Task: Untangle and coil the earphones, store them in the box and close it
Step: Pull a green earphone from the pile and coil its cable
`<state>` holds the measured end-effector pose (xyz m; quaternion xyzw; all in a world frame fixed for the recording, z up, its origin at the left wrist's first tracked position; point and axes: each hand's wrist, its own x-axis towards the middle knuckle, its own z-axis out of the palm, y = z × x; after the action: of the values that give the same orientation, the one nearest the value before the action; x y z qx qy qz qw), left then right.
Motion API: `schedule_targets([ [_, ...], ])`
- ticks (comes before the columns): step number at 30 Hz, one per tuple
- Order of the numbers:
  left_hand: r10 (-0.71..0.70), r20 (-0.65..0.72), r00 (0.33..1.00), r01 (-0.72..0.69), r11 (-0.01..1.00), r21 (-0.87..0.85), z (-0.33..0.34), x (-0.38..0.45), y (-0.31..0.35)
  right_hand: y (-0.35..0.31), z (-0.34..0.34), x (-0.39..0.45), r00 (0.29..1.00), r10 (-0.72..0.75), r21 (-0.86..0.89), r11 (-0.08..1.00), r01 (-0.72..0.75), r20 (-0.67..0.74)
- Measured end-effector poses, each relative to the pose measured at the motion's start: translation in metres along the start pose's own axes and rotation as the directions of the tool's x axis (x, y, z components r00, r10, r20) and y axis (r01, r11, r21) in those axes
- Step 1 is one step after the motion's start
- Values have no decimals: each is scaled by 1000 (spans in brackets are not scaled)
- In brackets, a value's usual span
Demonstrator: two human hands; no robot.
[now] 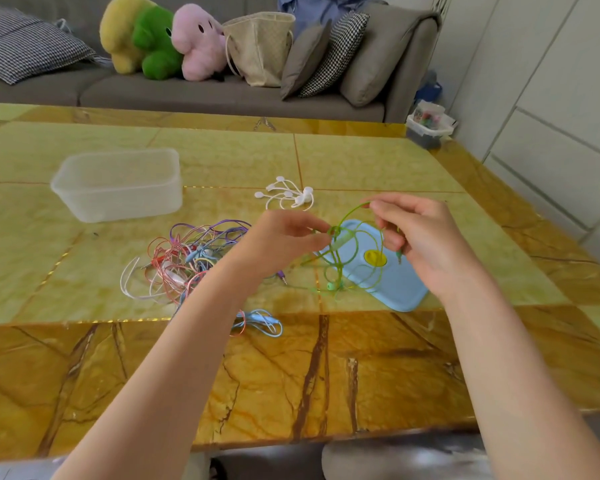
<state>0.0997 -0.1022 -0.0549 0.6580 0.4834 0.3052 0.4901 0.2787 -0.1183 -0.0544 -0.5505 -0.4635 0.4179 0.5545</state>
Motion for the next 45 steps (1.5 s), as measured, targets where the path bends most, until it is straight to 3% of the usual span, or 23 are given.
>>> schedule_targets([
  [3, 10, 8, 1000, -10, 1000, -4, 1, 1, -1, -1, -1, 0, 1000, 14, 45, 999, -14, 3],
  [8, 51, -21, 998, -51, 999, 15, 0, 3, -2, -1, 2, -3, 1000, -26, -258, 966, 23, -8],
  [12, 68, -6, 998, -67, 994, 88, -1, 2, -3, -2, 2, -2, 1000, -15, -301, 953, 9, -15],
  [15, 90, -17, 996, -87, 988, 126, -1, 3, -5, -2, 4, -3, 997, -83, -315, 946, 79, 1],
  [24, 150, -32, 988, -143, 976, 163, 3, 5, -10, -3, 17, -5, 974, -140, -528, 822, 214, 176],
  [27, 142, -54, 988, -131, 978, 160, 1, 8, -13, -2, 19, -5, 978, -79, -509, 844, 169, 194],
  [32, 140, -74, 987, -125, 977, 173, -5, 9, -12, -4, 10, -3, 991, -117, -446, 885, 136, 69],
  [38, 208, -32, 978, -198, 960, 198, 0, 7, -10, -4, 19, -7, 983, -81, -451, 880, 148, 165],
  [42, 238, -79, 968, -219, 956, 197, -3, 10, -13, -7, 20, -8, 986, -14, -298, 953, 63, 164],
  [45, 244, -86, 966, -221, 952, 212, -3, 10, -14, -5, 18, -9, 983, 14, -295, 955, 40, 181],
])
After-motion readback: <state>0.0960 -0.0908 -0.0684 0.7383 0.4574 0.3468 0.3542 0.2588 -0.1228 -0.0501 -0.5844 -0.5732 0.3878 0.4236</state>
